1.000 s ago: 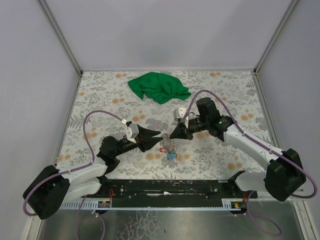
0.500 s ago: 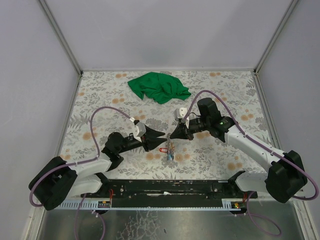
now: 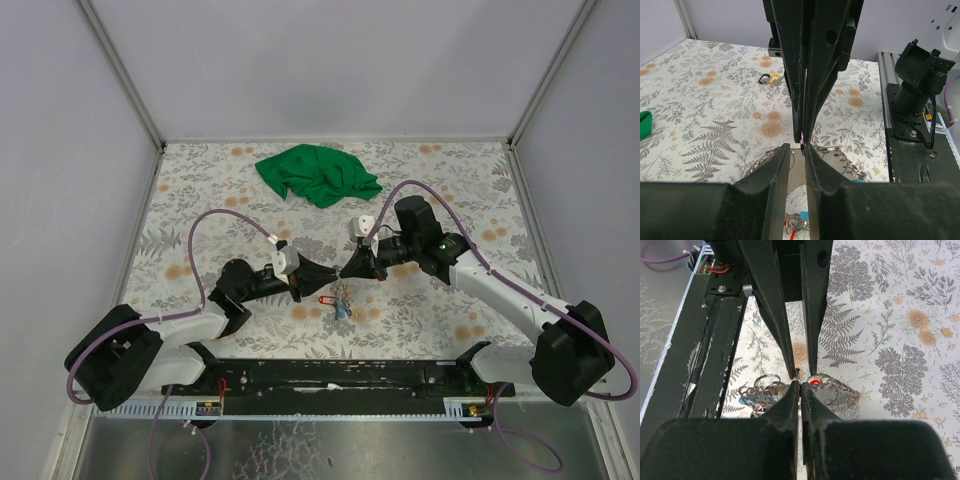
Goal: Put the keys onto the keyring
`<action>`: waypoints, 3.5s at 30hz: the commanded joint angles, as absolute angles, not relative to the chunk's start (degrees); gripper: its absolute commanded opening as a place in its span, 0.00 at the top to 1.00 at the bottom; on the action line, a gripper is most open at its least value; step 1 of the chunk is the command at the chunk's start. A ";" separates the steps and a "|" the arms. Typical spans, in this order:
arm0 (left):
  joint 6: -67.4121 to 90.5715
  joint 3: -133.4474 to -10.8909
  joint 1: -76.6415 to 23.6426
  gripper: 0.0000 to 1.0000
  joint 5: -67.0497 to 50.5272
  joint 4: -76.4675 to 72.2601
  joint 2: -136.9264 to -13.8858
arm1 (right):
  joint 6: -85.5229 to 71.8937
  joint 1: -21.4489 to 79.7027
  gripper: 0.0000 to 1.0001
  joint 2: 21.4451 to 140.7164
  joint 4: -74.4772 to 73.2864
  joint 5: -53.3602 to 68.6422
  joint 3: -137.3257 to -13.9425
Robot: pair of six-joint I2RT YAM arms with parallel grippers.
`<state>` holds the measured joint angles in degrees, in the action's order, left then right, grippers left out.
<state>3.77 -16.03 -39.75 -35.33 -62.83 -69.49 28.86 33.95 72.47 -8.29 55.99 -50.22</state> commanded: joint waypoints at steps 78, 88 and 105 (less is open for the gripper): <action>-2.09 -11.42 -39.82 1.00 -22.46 -59.38 -61.50 | -21.52 -3.50 0.51 90.97 -4.33 -5.84 -53.65; -1.94 -11.82 -39.77 1.00 -22.87 -59.08 -61.98 | -21.32 -4.78 0.62 97.83 -6.23 -4.97 -55.92; -2.04 -10.68 -39.79 1.00 -24.01 -61.50 -62.36 | -17.82 -1.07 0.99 96.60 -9.30 2.20 -54.58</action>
